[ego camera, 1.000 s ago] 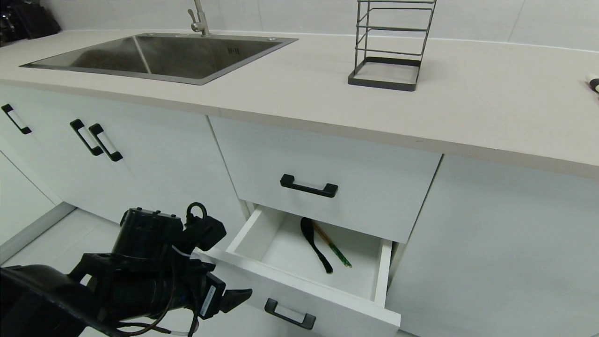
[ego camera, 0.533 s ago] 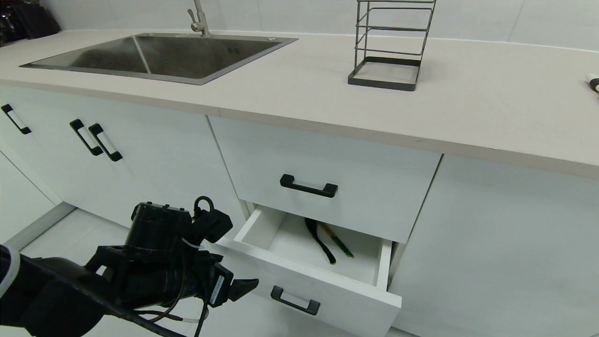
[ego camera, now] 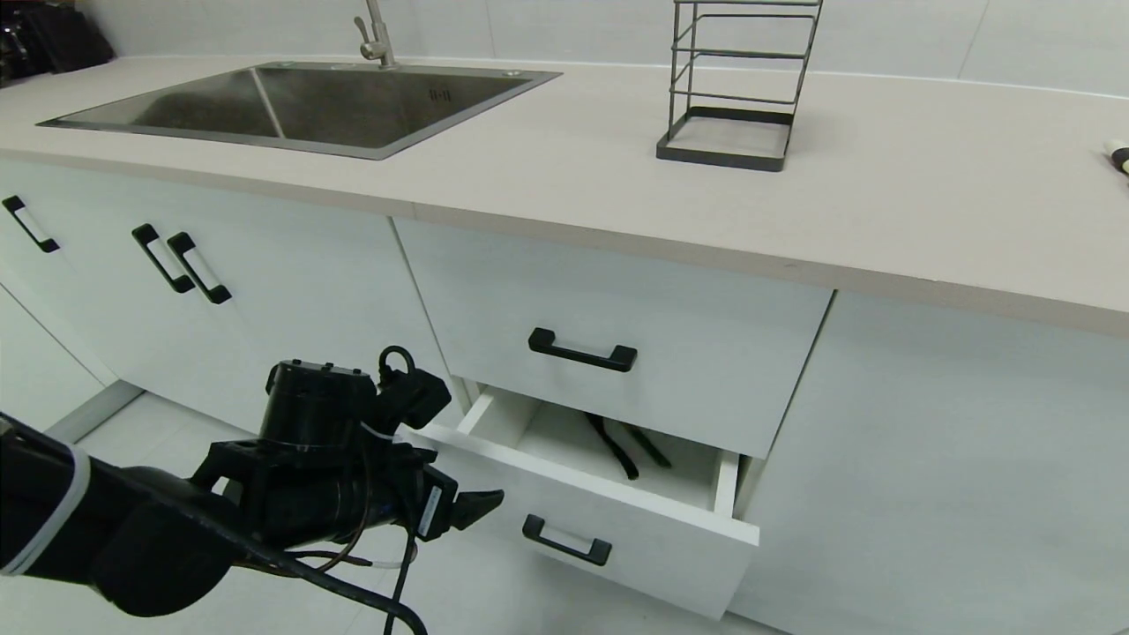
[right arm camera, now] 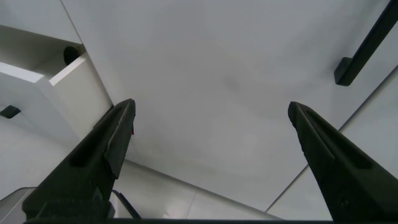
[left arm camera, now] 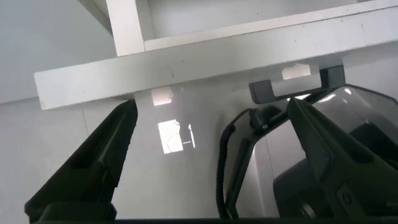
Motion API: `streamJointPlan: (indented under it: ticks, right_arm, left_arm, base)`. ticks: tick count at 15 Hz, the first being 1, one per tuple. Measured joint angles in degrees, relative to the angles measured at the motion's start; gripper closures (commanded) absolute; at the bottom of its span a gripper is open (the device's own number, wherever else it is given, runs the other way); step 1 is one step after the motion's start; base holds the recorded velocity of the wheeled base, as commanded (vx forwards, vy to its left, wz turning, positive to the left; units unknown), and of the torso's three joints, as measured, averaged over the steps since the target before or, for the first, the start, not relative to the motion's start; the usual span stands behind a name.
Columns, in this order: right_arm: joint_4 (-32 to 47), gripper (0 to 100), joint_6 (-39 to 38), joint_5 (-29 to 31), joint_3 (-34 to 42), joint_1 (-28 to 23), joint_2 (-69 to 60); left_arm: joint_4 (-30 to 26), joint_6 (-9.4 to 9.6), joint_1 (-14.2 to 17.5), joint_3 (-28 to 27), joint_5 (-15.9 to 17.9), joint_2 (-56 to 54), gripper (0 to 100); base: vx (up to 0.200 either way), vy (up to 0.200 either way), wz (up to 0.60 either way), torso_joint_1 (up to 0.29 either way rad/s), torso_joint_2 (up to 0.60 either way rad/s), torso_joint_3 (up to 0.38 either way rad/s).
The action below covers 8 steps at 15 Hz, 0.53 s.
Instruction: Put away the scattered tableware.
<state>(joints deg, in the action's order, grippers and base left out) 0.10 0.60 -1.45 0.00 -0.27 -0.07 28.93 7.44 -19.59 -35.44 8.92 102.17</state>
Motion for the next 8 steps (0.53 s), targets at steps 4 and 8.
streamJointPlan:
  ticks: [4, 8]
  right_arm:
    - [0.0, 0, 0.0, 0.0, 0.0, 0.0, 0.0]
    - [0.0, 0, 0.0, 0.0, 0.0, 0.0, 0.0]
  left_arm:
    - [2.5, 0.04, 0.0, -0.4, 0.9, 2.2, 0]
    - [5.9, 0.00, 0.0, -1.2, 1.0, 4.1, 0]
  base:
    - [0.000, 0.000, 0.00, 0.000, 0.00, 0.000]
    - [0.000, 0.000, 0.00, 0.000, 0.00, 0.000]
